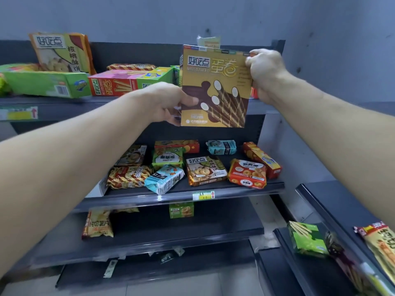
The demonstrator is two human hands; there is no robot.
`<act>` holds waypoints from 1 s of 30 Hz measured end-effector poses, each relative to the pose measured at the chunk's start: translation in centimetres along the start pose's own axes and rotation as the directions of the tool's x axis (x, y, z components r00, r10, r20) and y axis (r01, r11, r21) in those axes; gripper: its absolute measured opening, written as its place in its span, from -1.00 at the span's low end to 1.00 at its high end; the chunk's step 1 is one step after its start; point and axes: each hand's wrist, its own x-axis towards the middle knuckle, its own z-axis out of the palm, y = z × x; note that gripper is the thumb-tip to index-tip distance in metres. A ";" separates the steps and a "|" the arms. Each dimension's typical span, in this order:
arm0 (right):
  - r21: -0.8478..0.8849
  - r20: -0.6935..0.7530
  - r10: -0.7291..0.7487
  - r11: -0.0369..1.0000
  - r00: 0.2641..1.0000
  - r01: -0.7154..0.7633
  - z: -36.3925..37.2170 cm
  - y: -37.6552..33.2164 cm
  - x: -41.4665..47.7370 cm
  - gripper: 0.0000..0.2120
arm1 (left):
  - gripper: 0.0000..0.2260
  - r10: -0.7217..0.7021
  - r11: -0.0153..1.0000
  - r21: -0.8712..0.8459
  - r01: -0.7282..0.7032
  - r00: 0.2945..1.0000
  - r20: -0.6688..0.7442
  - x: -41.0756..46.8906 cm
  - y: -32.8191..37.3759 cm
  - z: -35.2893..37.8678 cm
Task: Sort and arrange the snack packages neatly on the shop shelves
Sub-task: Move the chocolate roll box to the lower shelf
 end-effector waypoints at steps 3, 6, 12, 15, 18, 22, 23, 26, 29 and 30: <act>-0.012 -0.019 0.005 1.000 1.000 -0.005 0.8 0.3 -1.1 -0.81 | -0.76 0.003 1.000 0.030 -0.003 1.000 0.018 -0.5 -0.9 -0.8; -0.002 -0.038 0.035 0.999 0.999 -0.035 1.7 0.5 -1.9 -0.68 | -0.77 -0.004 1.000 0.020 0.003 0.999 0.043 -0.8 -1.8 -1.7; -0.008 -0.036 0.069 0.998 0.997 -0.069 3.1 0.9 -3.7 -0.73 | -0.87 -0.017 0.999 0.034 0.014 0.995 0.096 -1.2 -3.4 -3.5; -0.021 -0.025 0.084 0.996 0.996 -0.084 3.6 1.2 -4.3 -0.79 | -0.90 -0.037 0.998 0.045 0.032 0.990 0.134 -1.3 -4.3 -4.1; -0.030 -0.023 0.104 0.994 0.994 -0.105 4.0 1.7 -4.9 -0.83 | -0.89 -0.061 0.997 0.062 0.052 0.986 0.158 -1.4 -5.3 -4.3; -0.040 -0.018 0.133 0.990 0.991 -0.133 4.1 2.8 -5.8 -0.86 | -0.89 -0.056 0.998 0.042 0.051 0.987 0.151 -1.1 -6.9 -4.1; -0.053 -0.013 0.139 0.989 0.990 -0.139 4.1 3.2 -6.0 -0.89 | -0.87 -0.044 0.999 0.025 0.041 0.989 0.141 -0.9 -7.3 -3.9; -0.133 0.005 0.169 0.977 0.986 -0.167 3.8 4.0 -6.4 -0.69 | -0.78 -0.002 1.000 -0.001 0.002 0.997 0.081 -0.3 -8.4 -3.1; -0.208 0.012 0.162 0.966 0.987 -0.156 3.5 5.0 -6.4 -0.60 | -0.70 0.014 1.000 -0.007 -0.014 1.000 0.011 0.8 -9.4 -2.4; -0.221 0.019 0.160 0.963 0.987 -0.152 3.4 5.4 -6.3 -0.59 | -0.66 0.014 1.000 0.001 -0.014 1.000 -0.010 1.2 -9.8 -2.1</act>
